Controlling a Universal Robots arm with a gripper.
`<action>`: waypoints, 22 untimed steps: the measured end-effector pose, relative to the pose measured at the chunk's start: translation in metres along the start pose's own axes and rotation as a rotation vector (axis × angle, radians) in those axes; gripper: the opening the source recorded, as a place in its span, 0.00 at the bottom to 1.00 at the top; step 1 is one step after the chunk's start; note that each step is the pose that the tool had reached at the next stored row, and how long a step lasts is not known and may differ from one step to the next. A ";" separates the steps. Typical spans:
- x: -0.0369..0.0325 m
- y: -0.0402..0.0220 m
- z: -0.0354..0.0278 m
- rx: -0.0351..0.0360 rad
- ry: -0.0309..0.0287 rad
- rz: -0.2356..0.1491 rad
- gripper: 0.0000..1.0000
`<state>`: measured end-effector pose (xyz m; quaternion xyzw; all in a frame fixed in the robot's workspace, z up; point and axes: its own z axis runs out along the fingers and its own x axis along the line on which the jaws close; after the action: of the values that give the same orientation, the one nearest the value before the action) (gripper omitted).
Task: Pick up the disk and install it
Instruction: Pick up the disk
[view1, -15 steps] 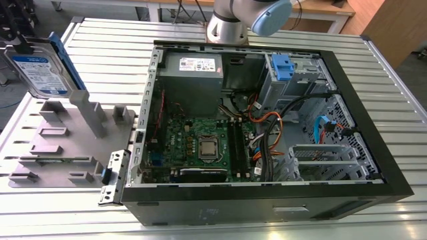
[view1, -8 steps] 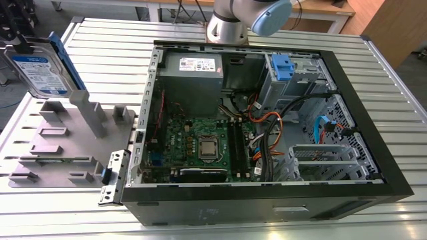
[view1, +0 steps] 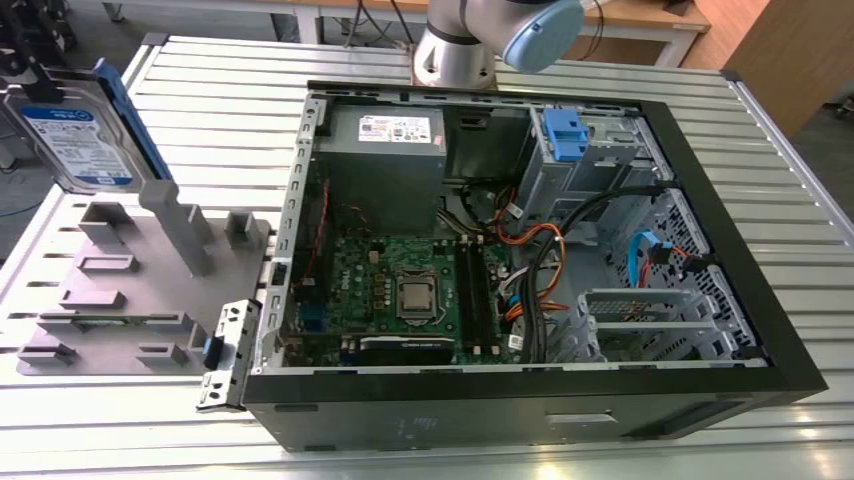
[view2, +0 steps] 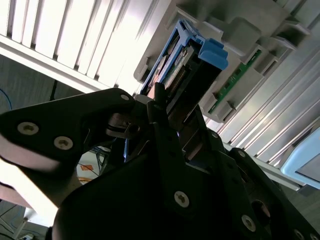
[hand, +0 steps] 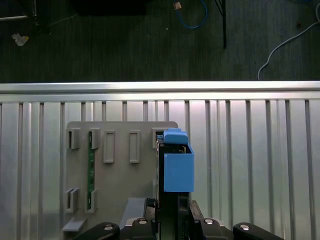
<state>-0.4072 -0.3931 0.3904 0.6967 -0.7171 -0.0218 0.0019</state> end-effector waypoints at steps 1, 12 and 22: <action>0.0000 0.0000 -0.0005 0.0001 -0.0001 0.000 0.35; -0.0002 0.0002 -0.0050 -0.0001 0.0000 0.000 0.35; -0.0004 0.0004 -0.0127 0.0000 -0.0001 0.000 0.35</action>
<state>-0.4072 -0.3931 0.4031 0.6966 -0.7171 -0.0218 0.0018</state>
